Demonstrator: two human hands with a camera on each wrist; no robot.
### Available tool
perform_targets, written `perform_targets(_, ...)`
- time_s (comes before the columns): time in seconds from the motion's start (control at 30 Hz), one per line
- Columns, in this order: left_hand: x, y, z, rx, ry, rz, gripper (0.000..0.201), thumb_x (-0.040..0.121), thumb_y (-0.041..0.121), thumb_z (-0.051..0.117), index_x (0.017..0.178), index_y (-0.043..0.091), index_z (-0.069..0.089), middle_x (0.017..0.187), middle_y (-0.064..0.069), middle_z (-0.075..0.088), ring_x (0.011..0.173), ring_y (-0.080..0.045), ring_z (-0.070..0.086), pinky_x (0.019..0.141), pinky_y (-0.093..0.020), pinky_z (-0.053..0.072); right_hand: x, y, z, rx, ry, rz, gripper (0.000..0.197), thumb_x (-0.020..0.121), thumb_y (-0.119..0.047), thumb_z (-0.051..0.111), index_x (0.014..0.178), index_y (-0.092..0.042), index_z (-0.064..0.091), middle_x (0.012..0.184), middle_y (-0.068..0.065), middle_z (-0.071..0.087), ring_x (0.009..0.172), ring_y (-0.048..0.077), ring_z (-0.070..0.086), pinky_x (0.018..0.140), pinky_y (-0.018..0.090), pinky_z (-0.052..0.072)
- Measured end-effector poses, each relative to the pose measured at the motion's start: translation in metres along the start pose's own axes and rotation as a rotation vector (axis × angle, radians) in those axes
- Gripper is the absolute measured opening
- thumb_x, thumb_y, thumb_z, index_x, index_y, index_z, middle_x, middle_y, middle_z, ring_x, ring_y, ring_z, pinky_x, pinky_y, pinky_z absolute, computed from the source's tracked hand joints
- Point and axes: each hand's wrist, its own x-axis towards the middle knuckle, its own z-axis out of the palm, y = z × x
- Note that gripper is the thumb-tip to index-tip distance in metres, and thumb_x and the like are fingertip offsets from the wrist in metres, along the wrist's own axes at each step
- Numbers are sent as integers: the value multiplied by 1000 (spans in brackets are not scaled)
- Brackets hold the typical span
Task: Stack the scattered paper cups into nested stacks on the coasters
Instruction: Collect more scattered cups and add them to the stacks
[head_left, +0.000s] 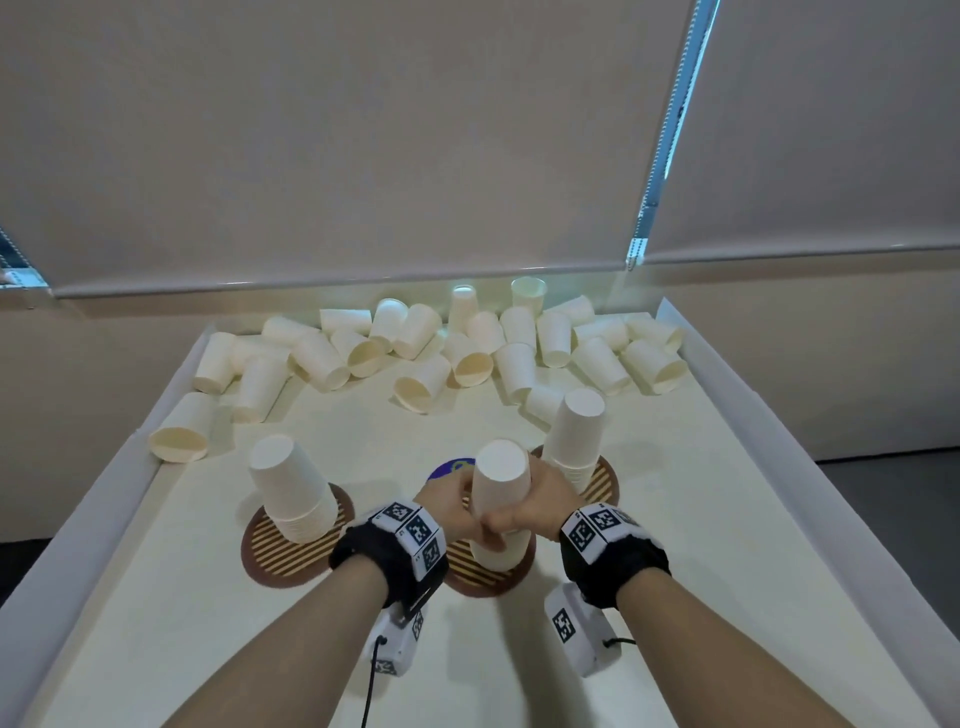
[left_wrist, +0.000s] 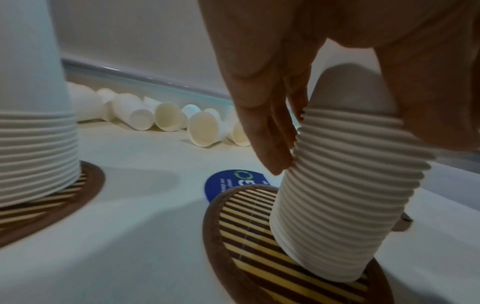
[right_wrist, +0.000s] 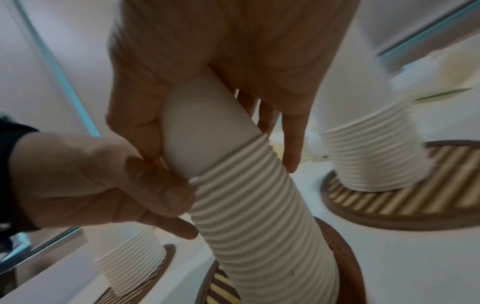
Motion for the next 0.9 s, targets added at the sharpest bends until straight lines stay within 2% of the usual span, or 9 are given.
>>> perform_targets(0.03,1,6,5,27,-13,17,80,58,21,86,128,27,47,110,9,56,99,-10,49,87,-23,42,-4,5,-6,3,4,7,75,37,-27,78,108,-24,54,100,-6,64,101,14,59,82,26,50)
perform_targets(0.1,2,20,15,83,-36,61,74,62,16,83,127,22,49,115,6,59,99,-9,51,84,-21,40,-15,14,-19,-8,28,37,72,41,-20,82,107,-23,55,97,-9,63,99,12,58,82,27,49)
perform_targets(0.2,6,37,29,114,-75,97,69,66,6,78,128,18,50,122,1,61,111,-15,57,85,-22,43,-30,28,-39,-12,68,67,73,40,-25,83,108,-24,56,102,-8,64,106,14,59,90,31,50)
perform_targets(0.3,11,49,46,146,-88,102,66,69,3,74,129,17,50,126,0,60,115,-18,57,94,-26,46,-43,41,-58,0,134,108,61,59,-11,82,107,-28,48,105,-5,59,107,16,55,90,28,45)
perform_targets(0.4,20,45,59,206,7,-7,46,81,12,64,126,15,52,127,-4,58,116,-20,56,96,-28,46,-50,53,-71,-10,177,123,62,62,-13,81,113,-27,49,111,-2,59,109,18,55,89,27,44)
perform_targets(0.47,26,35,64,237,79,-124,42,86,17,60,127,9,51,128,-8,57,117,-23,55,95,-28,45,-54,58,-77,-15,188,148,69,62,-16,81,123,-22,50,114,-1,59,110,19,55,90,28,45)
perform_targets(0.6,33,25,80,243,20,-261,46,83,26,61,124,9,53,118,-8,62,105,-24,62,92,-31,51,-57,66,-88,5,215,163,71,62,-14,81,126,-19,49,109,-2,58,109,20,55,91,29,45)
perform_targets(0.77,47,44,111,143,-36,-200,34,81,16,59,115,13,60,110,-7,68,100,-22,66,86,-28,54,-60,76,-107,41,287,175,73,62,-11,81,127,-23,49,109,-4,58,111,20,55,88,28,43)
perform_targets(0.9,56,63,132,7,-87,-183,34,77,11,62,111,9,63,103,-12,71,97,-26,69,87,-36,56,-63,87,-119,72,410,224,76,62,-14,83,128,-22,47,121,2,59,116,22,53,93,31,43)
